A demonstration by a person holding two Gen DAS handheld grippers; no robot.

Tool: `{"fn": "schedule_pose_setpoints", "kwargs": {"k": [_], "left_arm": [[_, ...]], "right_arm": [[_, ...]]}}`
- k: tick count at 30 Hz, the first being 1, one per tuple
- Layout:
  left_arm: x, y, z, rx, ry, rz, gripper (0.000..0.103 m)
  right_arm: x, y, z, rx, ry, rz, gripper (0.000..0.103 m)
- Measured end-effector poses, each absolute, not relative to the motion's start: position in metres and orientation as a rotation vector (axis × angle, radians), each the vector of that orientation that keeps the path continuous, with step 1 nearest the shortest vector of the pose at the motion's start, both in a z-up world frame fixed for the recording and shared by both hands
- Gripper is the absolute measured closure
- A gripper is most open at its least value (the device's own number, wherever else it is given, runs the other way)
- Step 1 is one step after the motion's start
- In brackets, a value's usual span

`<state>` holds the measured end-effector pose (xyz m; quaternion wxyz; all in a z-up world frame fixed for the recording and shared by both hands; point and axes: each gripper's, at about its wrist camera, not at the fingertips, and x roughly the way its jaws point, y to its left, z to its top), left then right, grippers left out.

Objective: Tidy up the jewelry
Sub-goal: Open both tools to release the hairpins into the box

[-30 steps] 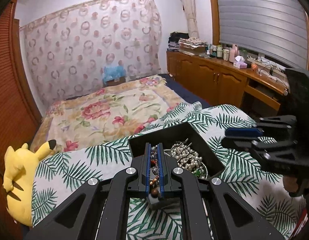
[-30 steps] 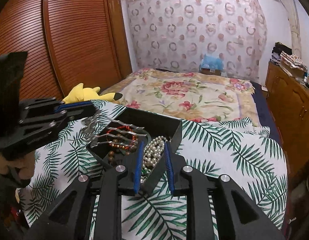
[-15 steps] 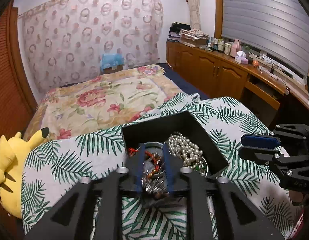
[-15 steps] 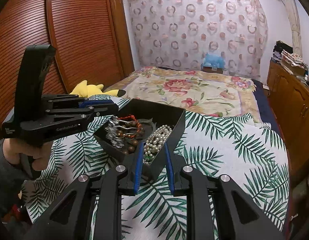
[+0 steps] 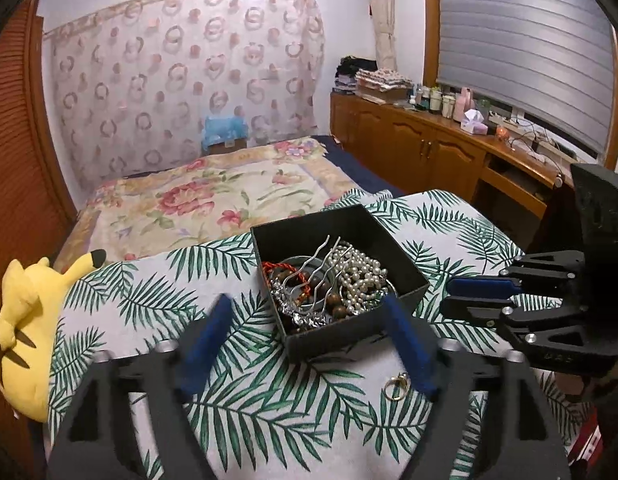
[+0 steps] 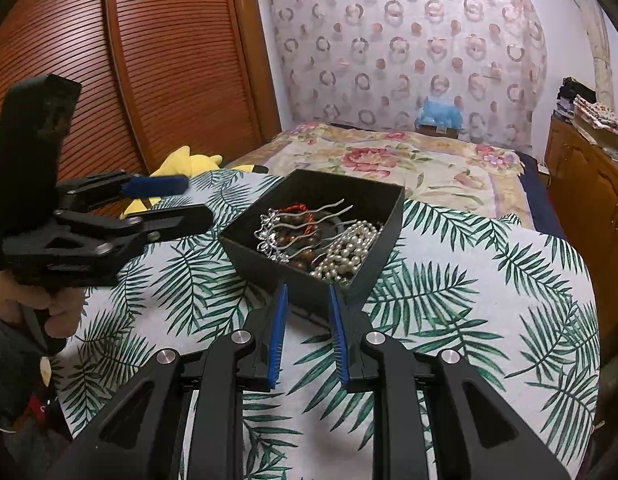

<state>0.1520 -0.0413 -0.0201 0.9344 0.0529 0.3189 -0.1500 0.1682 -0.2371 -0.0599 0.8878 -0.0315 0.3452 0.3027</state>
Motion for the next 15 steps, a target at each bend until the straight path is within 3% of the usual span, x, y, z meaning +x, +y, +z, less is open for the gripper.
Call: {"fn": "schedule_pose_setpoints", "kwargs": {"k": [7,15], "left_arm": [[0.138,-0.037,-0.02,0.086,0.657,-0.297,0.011],[0.114,-0.022,-0.033,0.053,0.68,-0.292,0.01]], "right_arm": [[0.163,-0.232,-0.067,-0.072,0.733,0.632,0.08],[0.156,-0.225,-0.076,-0.083,0.75,0.642,0.08]]}}
